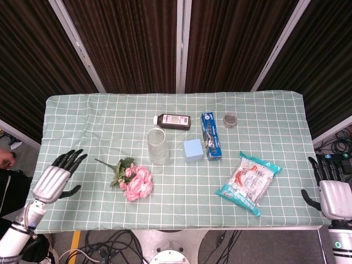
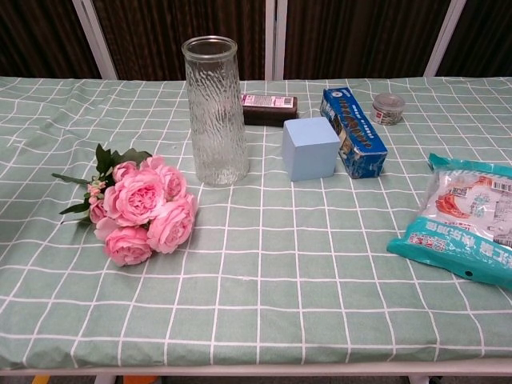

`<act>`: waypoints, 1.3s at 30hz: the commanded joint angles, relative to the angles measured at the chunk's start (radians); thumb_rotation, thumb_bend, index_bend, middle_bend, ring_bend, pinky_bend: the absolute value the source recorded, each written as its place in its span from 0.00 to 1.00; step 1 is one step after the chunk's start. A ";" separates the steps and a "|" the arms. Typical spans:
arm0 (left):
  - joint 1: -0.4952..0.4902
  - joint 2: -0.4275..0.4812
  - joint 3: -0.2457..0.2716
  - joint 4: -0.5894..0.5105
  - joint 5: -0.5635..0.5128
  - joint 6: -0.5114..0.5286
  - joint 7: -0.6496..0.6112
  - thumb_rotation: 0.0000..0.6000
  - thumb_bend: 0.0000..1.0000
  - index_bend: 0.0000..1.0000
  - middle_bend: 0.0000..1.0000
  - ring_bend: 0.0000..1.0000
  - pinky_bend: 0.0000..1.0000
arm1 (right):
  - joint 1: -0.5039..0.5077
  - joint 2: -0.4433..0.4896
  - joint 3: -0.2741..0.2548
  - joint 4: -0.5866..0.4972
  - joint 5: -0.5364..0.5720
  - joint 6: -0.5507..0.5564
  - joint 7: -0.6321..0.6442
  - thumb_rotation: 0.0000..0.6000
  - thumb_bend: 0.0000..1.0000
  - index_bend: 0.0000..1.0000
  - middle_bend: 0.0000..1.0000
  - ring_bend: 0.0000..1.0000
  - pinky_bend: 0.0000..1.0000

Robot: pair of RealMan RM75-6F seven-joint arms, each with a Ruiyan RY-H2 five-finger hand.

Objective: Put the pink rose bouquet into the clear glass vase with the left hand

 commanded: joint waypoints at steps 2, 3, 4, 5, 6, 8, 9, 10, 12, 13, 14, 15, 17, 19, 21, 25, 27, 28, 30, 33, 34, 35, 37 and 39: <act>-0.119 -0.034 0.020 0.041 0.065 -0.137 -0.092 1.00 0.25 0.00 0.00 0.00 0.13 | -0.001 0.000 0.008 0.013 -0.011 0.019 0.014 1.00 0.21 0.00 0.00 0.00 0.00; -0.136 -0.037 0.023 0.042 0.067 -0.163 -0.090 1.00 0.25 0.00 0.00 0.00 0.13 | -0.001 0.000 0.009 0.017 -0.012 0.021 0.019 1.00 0.21 0.00 0.00 0.00 0.00; -0.157 -0.043 0.025 0.041 0.069 -0.191 -0.086 1.00 0.25 0.00 0.00 0.00 0.12 | 0.000 -0.001 0.011 0.022 -0.010 0.021 0.027 1.00 0.21 0.00 0.00 0.00 0.00; -0.171 -0.049 0.025 0.042 0.072 -0.209 -0.079 1.00 0.25 0.00 0.00 0.00 0.12 | 0.001 -0.001 0.013 0.025 -0.006 0.018 0.032 1.00 0.21 0.00 0.00 0.00 0.00; -0.185 -0.056 0.024 0.046 0.074 -0.224 -0.070 1.00 0.25 0.00 0.00 0.00 0.12 | 0.003 -0.001 0.014 0.029 -0.002 0.013 0.036 1.00 0.21 0.00 0.00 0.00 0.00; -0.216 -0.076 0.018 0.055 0.072 -0.256 -0.053 1.00 0.25 0.00 0.00 0.00 0.12 | 0.008 -0.002 0.016 0.037 0.011 -0.004 0.041 1.00 0.21 0.00 0.00 0.00 0.00; -0.227 -0.086 0.014 0.060 0.067 -0.268 -0.051 1.00 0.25 0.00 0.00 0.00 0.12 | 0.011 -0.003 0.016 0.039 0.016 -0.012 0.041 1.00 0.21 0.00 0.00 0.00 0.00; -0.238 -0.095 0.009 0.067 0.059 -0.279 -0.053 1.00 0.25 0.00 0.00 0.00 0.12 | 0.013 -0.004 0.016 0.042 0.020 -0.018 0.041 1.00 0.21 0.00 0.00 0.00 0.00; -0.262 -0.117 -0.003 0.084 0.035 -0.305 -0.072 1.00 0.25 0.00 0.00 0.00 0.11 | 0.016 -0.009 0.013 0.048 0.023 -0.027 0.037 1.00 0.21 0.00 0.00 0.00 0.00; -0.272 -0.124 -0.006 0.092 0.028 -0.316 -0.081 1.00 0.25 0.00 0.00 0.00 0.10 | 0.016 -0.011 0.012 0.050 0.023 -0.029 0.036 1.00 0.21 0.00 0.00 0.00 0.00; -0.287 -0.131 -0.006 0.103 0.025 -0.333 -0.088 1.00 0.25 0.00 0.00 0.00 0.10 | 0.017 -0.013 0.010 0.054 0.022 -0.031 0.035 1.00 0.21 0.00 0.00 0.00 0.00; -0.302 -0.137 -0.003 0.112 0.024 -0.352 -0.089 1.00 0.25 0.00 0.00 0.00 0.10 | 0.017 -0.015 0.010 0.056 0.023 -0.033 0.035 1.00 0.21 0.00 0.00 0.00 0.00; -0.322 -0.144 0.005 0.121 0.025 -0.381 -0.084 1.00 0.25 0.00 0.00 0.00 0.10 | 0.017 -0.017 0.010 0.059 0.026 -0.035 0.037 1.00 0.21 0.00 0.00 0.00 0.00; -0.340 -0.147 0.014 0.124 0.025 -0.407 -0.078 1.00 0.25 0.00 0.00 0.00 0.10 | 0.017 -0.018 0.010 0.061 0.028 -0.036 0.038 1.00 0.21 0.00 0.00 0.00 0.00; -0.359 -0.145 0.023 0.119 0.021 -0.436 -0.072 1.00 0.25 0.00 0.00 0.00 0.10 | 0.018 -0.020 0.010 0.064 0.029 -0.037 0.039 1.00 0.21 0.00 0.00 0.00 0.00; -0.386 -0.135 0.037 0.099 0.025 -0.463 -0.059 1.00 0.25 0.00 0.00 0.00 0.10 | 0.021 -0.025 0.009 0.069 0.031 -0.043 0.037 1.00 0.21 0.00 0.00 0.00 0.00; -0.402 -0.127 0.042 0.083 0.025 -0.476 -0.068 1.00 0.25 0.00 0.00 0.00 0.10 | 0.024 -0.028 0.010 0.071 0.034 -0.048 0.035 1.00 0.21 0.00 0.00 0.00 0.00; -0.409 -0.124 0.043 0.076 0.022 -0.484 -0.075 1.00 0.25 0.00 0.00 0.00 0.10 | 0.026 -0.029 0.010 0.071 0.035 -0.051 0.035 1.00 0.21 0.00 0.00 0.00 0.00; -0.430 -0.118 0.042 0.066 0.016 -0.504 -0.088 1.00 0.25 0.00 0.00 0.00 0.10 | 0.029 -0.032 0.009 0.072 0.036 -0.056 0.032 1.00 0.21 0.00 0.00 0.00 0.00; -0.458 -0.116 0.038 0.058 0.003 -0.532 -0.107 1.00 0.25 0.00 0.00 0.00 0.10 | 0.032 -0.035 0.006 0.070 0.036 -0.063 0.025 1.00 0.21 0.00 0.00 0.00 0.00; -0.466 -0.115 0.037 0.054 -0.001 -0.542 -0.115 1.00 0.25 0.00 0.00 0.00 0.10 | 0.032 -0.035 0.005 0.070 0.036 -0.065 0.024 1.00 0.21 0.00 0.00 0.00 0.00; -0.479 -0.113 0.036 0.048 -0.007 -0.556 -0.128 1.00 0.25 0.00 0.00 0.00 0.10 | 0.033 -0.036 0.005 0.071 0.037 -0.066 0.022 1.00 0.21 0.00 0.00 0.00 0.00; -0.500 -0.109 0.036 0.041 -0.008 -0.577 -0.142 1.00 0.25 0.00 0.00 0.00 0.10 | 0.034 -0.038 0.005 0.074 0.041 -0.069 0.021 1.00 0.21 0.00 0.00 0.00 0.00; -0.524 -0.106 0.036 0.039 -0.004 -0.598 -0.145 1.00 0.25 0.00 0.00 0.00 0.10 | 0.036 -0.041 0.006 0.077 0.047 -0.075 0.022 1.00 0.21 0.00 0.00 0.00 0.00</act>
